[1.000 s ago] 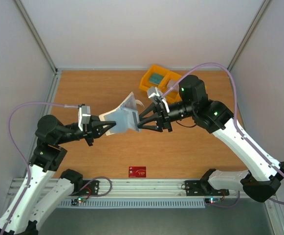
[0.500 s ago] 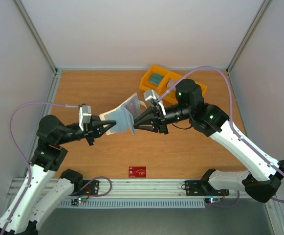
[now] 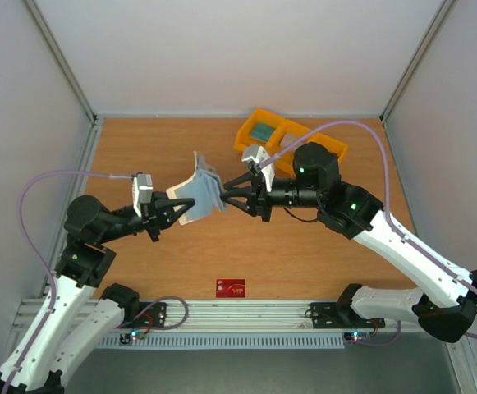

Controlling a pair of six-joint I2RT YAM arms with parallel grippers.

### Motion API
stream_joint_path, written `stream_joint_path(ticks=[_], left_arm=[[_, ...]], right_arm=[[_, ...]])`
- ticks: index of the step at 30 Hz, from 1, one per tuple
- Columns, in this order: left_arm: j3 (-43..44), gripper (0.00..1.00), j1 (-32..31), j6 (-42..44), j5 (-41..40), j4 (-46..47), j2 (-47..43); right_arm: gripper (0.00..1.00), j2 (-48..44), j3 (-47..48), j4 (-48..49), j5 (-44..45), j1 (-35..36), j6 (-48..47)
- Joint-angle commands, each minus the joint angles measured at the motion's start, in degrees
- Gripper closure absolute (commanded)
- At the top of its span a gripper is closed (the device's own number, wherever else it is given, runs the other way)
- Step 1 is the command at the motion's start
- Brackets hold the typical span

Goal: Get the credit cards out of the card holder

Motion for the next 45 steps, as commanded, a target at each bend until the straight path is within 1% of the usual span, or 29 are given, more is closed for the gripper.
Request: stream_joint_path(ticks=[1, 4, 11, 16, 22, 25, 28, 29, 30, 31, 34, 36, 38, 42, 44, 45], left_arm=[[-0.42, 1.0, -0.21, -0.98, 0.28, 4.96, -0.97], [-0.33, 1.0, -0.22, -0.99, 0.32, 5.14, -0.8], [-0.27, 1.0, -0.3, -1.08, 0.41, 5.22, -0.79], [-0.33, 1.0, -0.3, -1.02, 0.37, 5.18, -0.84], [-0.82, 1.0, -0.3, 0.07, 0.17, 4.43, -1.18], [-1.11, 1.0, -0.3, 2.83, -0.45, 1.45, -1.59], [-1.3, 1.0, -0.34, 6.58, 1.72, 0.51, -2.15], [-1.26, 1.0, -0.32, 8.02, 2.74, 0.44, -2.39], [-1.08, 1.0, -0.3, 10.09, 4.04, 0.43, -2.71], [-0.78, 1.0, -0.3, 11.53, 4.65, -1.46, -2.85], [-0.08, 1.0, -0.34, 16.01, 9.79, -2.54, -3.05], [0.17, 1.0, -0.3, 18.0, 12.08, -3.22, -3.26], [0.42, 1.0, -0.38, 19.04, 13.01, -4.06, -3.32], [0.59, 1.0, -0.48, 19.13, 14.89, -3.74, -3.75], [0.98, 1.0, -0.48, 18.99, 15.24, -3.69, -3.75], [1.23, 1.0, -0.49, 18.92, 15.37, -3.75, -3.78]], right_arm=[[0.71, -2.27, -1.69, 2.4, 16.75, 0.76, 1.19], [0.74, -2.19, -1.77, 2.02, 20.17, 1.24, 1.11], [0.71, 0.06, 0.02, 0.84, 17.96, 1.93, 0.78], [0.64, 1.79, 1.69, -0.53, 14.58, 3.45, -1.03], [0.59, -0.71, 0.41, -0.48, 9.98, 3.81, -1.79], [0.56, -3.34, -0.64, -0.36, 4.63, 3.61, -3.06], [0.54, -4.8, -0.22, -2.88, -9.17, 1.87, -5.67], [0.51, -4.79, 0.58, -4.97, -13.31, 1.13, -7.11], [0.46, -4.71, 1.7, -7.6, -16.59, 0.42, -8.38], [0.41, -4.68, 2.73, -10.6, -16.47, -0.27, -9.67], [0.32, -5.8, 4.39, -16.38, -9.26, -3.08, -11.57], [0.24, -6.81, 4.35, -16.26, -6.22, -5.65, -10.58], [0.19, -6.76, 4.62, -15.47, -3.99, -7.46, -9.42], [0.06, -4.55, 5.63, -15.14, -2.19, -8.76, -8.84], [0.03, -4.1, 5.45, -14.55, -2.84, -9.42, -9.32], [0.02, -3.96, 5.41, -14.37, -4.58, -9.49, -9.86]])
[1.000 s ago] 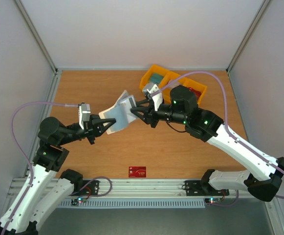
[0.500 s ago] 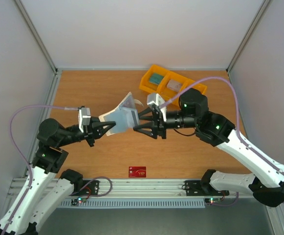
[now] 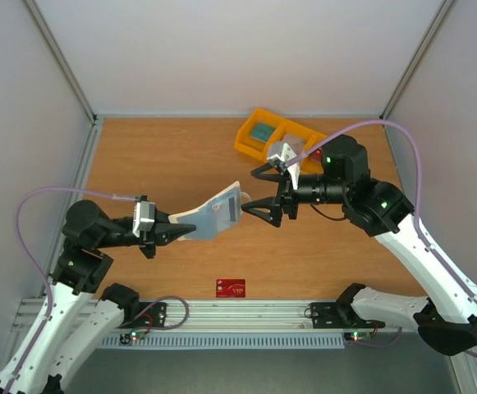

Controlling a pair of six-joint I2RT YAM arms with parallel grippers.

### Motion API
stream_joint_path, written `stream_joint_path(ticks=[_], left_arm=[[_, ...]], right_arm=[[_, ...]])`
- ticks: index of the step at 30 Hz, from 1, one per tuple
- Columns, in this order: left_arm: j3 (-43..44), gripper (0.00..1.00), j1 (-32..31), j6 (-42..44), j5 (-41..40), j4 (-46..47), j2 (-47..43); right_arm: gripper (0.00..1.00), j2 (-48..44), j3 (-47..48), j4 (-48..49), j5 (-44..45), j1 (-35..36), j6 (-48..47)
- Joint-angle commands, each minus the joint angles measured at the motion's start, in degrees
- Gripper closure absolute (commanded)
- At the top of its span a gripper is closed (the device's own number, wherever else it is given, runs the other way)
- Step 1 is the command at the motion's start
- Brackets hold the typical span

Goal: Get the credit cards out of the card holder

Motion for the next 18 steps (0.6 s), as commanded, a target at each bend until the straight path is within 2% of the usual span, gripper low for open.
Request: stream_joint_path(ticks=[1, 3, 6, 7, 10, 13, 18], left_arm=[[2.12, 1.0, -0.19, 1.77, 2.93, 1.39, -0.97], [2.26, 1.0, -0.19, 1.32, 2.98, 1.69, -0.72], [2.15, 1.0, -0.28, -0.41, 3.31, 3.46, -0.58], [2.14, 1.0, -0.28, -0.91, 3.33, 3.83, -0.47], [2.33, 1.0, -0.37, -1.23, 3.54, 4.22, -0.3], [2.4, 1.0, -0.56, -1.23, 3.68, 4.35, -0.25], [2.41, 1.0, -0.72, -1.58, 3.11, 4.63, -0.17]], right_arm=[[0.02, 1.18, 1.21, -0.16, -3.47, -0.85, -1.59], [0.03, 1.89, 1.49, -0.42, -9.0, -0.88, -2.42], [0.12, 2.59, 1.2, -1.91, -10.68, -0.82, -3.72], [0.17, 2.56, 0.9, -2.3, -10.57, -0.81, -4.18], [0.41, 2.92, 0.67, -3.28, -10.35, -0.82, -5.59], [0.54, 2.94, 0.94, -3.85, -11.04, -0.9, -6.81], [0.56, 4.45, 0.97, -2.52, -11.18, -0.9, -4.51]])
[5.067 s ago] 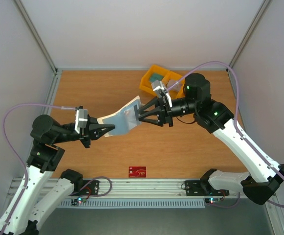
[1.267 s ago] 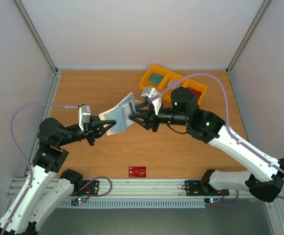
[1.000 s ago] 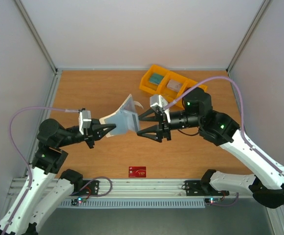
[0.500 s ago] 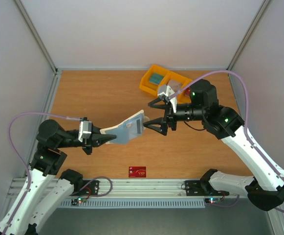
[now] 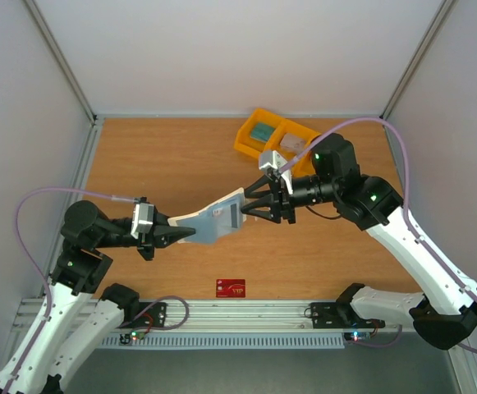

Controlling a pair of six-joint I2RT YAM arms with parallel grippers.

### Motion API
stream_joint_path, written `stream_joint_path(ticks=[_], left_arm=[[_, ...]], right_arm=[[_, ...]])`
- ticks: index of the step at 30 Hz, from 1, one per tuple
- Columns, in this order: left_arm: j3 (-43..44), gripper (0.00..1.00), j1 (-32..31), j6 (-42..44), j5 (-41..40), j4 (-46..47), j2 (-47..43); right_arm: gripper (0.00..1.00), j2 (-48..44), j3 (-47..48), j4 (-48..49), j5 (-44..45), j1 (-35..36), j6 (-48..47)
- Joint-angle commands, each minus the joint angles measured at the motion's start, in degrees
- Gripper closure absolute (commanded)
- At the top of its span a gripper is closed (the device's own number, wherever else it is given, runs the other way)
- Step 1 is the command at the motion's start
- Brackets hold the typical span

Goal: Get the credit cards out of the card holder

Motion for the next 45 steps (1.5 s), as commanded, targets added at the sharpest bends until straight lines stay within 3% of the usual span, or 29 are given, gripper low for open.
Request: stream_joint_path(ticks=[1, 12, 20, 26, 32, 45], left_arm=[[1.87, 1.0, -0.42, -0.79, 0.56, 4.25, 0.1], [1.53, 1.0, -0.86, -1.93, 0.27, 5.98, 0.34], [1.64, 1.0, -1.05, -2.06, 0.42, 6.3, 0.44], [1.82, 1.0, -1.14, -2.12, 0.24, 6.09, 0.61], [1.77, 1.0, -1.24, -2.22, 0.41, 6.18, 0.46], [1.88, 1.0, -1.31, -2.32, 0.38, 6.01, 0.42]], right_arm=[[0.57, 2.12, 1.03, 0.38, 0.27, -0.22, 1.35], [0.6, 2.35, 0.25, 0.92, -1.22, -0.18, 0.59], [0.5, 2.48, -0.73, 0.08, 3.92, -0.34, -1.96], [0.48, 4.72, 1.46, -2.21, -0.96, -0.31, -2.12], [0.45, 4.16, 1.06, -2.29, -0.45, -0.29, -2.14], [0.47, 3.9, 2.7, -4.06, 3.28, -1.33, -3.77]])
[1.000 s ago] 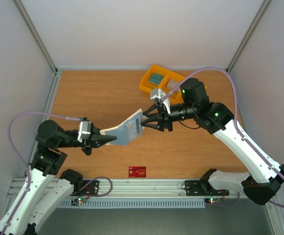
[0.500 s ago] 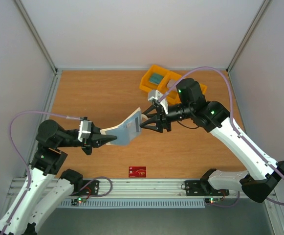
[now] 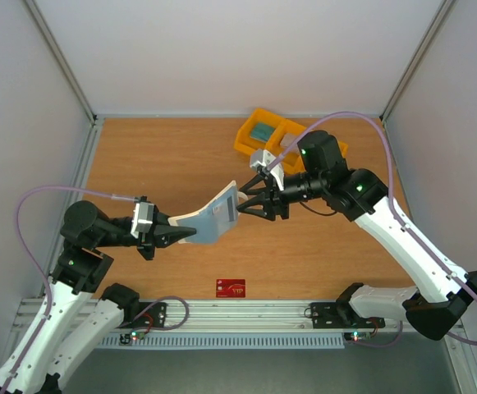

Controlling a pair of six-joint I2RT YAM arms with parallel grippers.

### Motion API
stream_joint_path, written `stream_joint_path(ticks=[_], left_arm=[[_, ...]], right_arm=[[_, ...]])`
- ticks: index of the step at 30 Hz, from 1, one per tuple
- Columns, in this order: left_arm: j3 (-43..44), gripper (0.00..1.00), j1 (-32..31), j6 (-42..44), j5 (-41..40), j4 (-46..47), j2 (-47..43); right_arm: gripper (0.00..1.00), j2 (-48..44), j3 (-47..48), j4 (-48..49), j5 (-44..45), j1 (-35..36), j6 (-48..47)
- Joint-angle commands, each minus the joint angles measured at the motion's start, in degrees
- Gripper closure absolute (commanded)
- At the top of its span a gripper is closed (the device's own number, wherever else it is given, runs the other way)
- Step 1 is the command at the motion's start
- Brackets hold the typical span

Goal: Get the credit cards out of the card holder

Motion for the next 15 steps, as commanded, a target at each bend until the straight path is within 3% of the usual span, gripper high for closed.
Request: stream_joint_path(ticks=[1, 9, 15], left_arm=[[1.86, 1.0, -0.29, -0.11, 0.43, 3.58, 0.01], [1.95, 1.0, -0.38, -0.33, -0.12, 3.35, 0.22], [0.97, 1.0, -0.39, -2.52, -5.27, 3.91, 0.7]], right_arm=[[0.47, -0.28, 2.37, -1.3, -0.17, -0.71, -0.63], [0.43, 0.2, 1.78, -0.34, -3.84, -0.71, 0.56], [0.37, 1.19, 1.6, 0.51, -9.55, 0.05, 2.46]])
